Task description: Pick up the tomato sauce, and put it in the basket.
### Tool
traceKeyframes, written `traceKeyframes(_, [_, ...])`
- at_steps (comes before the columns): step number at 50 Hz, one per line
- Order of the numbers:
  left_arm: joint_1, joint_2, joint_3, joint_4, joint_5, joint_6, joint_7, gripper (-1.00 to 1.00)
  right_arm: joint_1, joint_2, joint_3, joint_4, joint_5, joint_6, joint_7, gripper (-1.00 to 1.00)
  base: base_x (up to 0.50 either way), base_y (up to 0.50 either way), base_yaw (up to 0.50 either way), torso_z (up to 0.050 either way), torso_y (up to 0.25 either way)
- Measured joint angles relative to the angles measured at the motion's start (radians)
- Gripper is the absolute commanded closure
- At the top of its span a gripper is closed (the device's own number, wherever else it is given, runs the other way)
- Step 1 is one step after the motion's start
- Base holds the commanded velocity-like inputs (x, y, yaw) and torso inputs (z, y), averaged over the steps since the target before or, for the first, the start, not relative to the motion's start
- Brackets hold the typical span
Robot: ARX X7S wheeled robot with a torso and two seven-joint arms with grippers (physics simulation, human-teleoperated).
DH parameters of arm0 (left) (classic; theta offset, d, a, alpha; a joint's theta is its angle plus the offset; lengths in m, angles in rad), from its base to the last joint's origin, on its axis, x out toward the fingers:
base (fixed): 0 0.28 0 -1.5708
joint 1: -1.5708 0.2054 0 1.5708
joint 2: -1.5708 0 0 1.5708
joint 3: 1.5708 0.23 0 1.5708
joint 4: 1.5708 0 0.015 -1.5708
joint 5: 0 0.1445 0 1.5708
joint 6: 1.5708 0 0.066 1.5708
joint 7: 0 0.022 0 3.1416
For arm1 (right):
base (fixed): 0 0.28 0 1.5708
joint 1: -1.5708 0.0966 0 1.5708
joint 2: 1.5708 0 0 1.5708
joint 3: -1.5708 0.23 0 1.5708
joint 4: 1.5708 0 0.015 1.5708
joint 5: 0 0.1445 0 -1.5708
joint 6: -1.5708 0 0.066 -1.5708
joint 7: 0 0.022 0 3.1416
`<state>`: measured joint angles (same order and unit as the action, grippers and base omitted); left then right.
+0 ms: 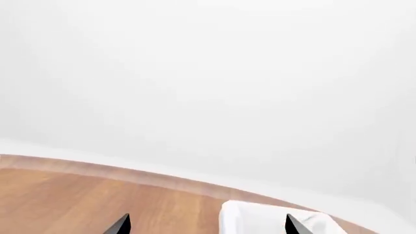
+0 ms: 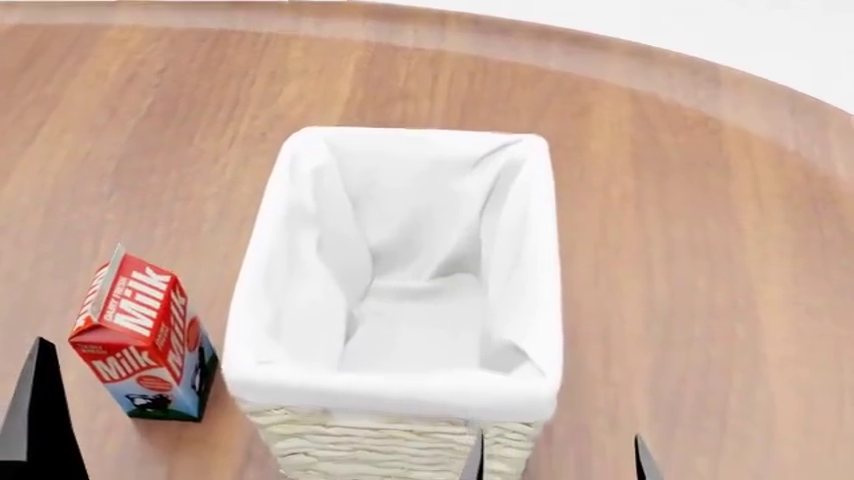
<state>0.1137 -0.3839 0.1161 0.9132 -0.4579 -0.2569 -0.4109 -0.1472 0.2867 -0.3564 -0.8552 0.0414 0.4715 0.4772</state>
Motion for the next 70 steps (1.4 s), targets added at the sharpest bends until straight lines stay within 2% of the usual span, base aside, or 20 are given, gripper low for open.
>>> traceKeyframes(14, [0.004, -0.021, -0.007, 0.013, -0.048, 0.036, 0.025, -1.00, 0.000, 0.007, -0.003, -0.004, 0.003, -0.001, 0.009, -1.00, 0.00, 0.00, 0.00, 0.016, -0.068])
traceKeyframes(30, [0.073, -0.146, -0.113, 0.083, -0.232, 0.131, 0.110, -1.00, 0.005, 0.014, -0.006, -0.021, 0.004, 0.016, 0.020, -1.00, 0.00, 0.00, 0.00, 0.000, 0.000])
traceKeyframes(42, [0.125, -0.314, -0.119, 0.117, -0.225, 0.191, 0.110, -1.00, 0.008, 0.019, -0.006, -0.030, 0.008, 0.024, 0.026, -1.00, 0.00, 0.00, 0.00, 0.000, 0.000])
traceKeyframes(55, [0.080, -0.591, 0.011, 0.126, -0.164, 0.261, 0.017, -1.00, 0.015, 0.023, -0.011, -0.037, 0.011, 0.035, 0.030, -1.00, 0.00, 0.00, 0.00, 0.000, 0.000])
traceKeyframes(62, [0.036, -0.672, 0.086, 0.111, -0.163, 0.237, 0.011, -1.00, 0.016, 0.025, -0.012, -0.033, 0.017, 0.030, 0.031, -1.00, 0.00, 0.00, 0.00, 0.000, 0.000])
traceKeyframes(70, [-0.014, -0.734, 0.133, 0.098, -0.244, 0.174, -0.012, -1.00, 0.018, 0.026, -0.014, -0.028, 0.022, 0.025, 0.033, -1.00, 0.00, 0.00, 0.00, 0.000, 0.000])
